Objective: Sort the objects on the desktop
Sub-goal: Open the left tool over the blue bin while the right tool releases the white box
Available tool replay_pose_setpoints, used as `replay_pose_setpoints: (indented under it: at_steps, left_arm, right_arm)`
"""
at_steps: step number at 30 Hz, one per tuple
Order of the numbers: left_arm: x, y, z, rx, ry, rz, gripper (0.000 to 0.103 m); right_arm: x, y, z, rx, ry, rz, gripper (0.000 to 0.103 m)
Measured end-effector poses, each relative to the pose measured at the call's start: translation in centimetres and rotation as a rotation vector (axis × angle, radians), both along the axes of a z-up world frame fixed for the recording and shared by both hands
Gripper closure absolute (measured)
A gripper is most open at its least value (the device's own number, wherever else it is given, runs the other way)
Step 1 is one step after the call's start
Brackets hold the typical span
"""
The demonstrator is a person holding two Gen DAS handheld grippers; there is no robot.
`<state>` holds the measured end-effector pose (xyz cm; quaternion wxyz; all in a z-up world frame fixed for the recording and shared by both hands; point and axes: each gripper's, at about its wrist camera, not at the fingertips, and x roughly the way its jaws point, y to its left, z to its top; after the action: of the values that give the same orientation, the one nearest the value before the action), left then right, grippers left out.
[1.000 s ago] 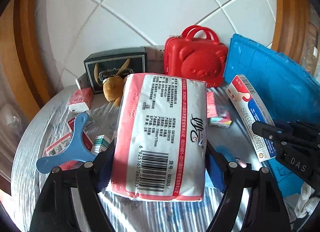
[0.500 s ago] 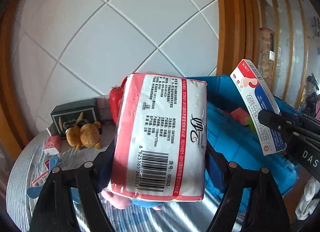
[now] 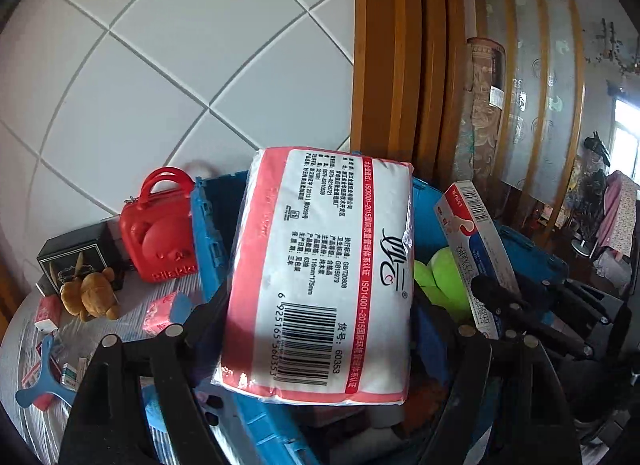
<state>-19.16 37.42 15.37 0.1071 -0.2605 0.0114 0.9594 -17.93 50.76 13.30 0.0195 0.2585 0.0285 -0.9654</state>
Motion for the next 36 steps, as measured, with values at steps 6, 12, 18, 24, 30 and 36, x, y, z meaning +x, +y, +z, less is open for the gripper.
replay_pose_setpoints:
  at_steps: [6, 12, 18, 24, 30, 36]
  left_arm:
    - [-1.5, 4.3, -1.3, -0.061, -0.053, 0.036, 0.022]
    - [-2.2, 5.9, -1.3, -0.097, -0.040, 0.079, 0.018]
    - [-2.5, 6.9, -1.9, -0.127, -0.070, 0.087, 0.018]
    - [-2.7, 6.6, -2.2, -0.126, -0.090, 0.102, 0.018]
    - [-2.7, 6.4, -2.3, -0.118, -0.094, 0.112, 0.018]
    - [-2.6, 6.2, -2.3, -0.113, -0.092, 0.115, 0.018]
  right_arm:
    - [-2.0, 4.6, -1.5, -0.008, -0.056, -0.001, 0.081]
    - [-3.2, 6.8, -2.6, -0.023, -0.082, 0.025, 0.081]
    - [-3.8, 7.3, -3.3, -0.044, -0.100, 0.081, 0.081]
    - [-4.3, 6.6, -3.8, -0.036, -0.115, 0.115, 0.080]
    - [-4.7, 6.6, -4.2, -0.023, -0.129, 0.098, 0.077]
    - [-4.5, 7.0, -3.9, 0.004, -0.120, 0.056, 0.034]
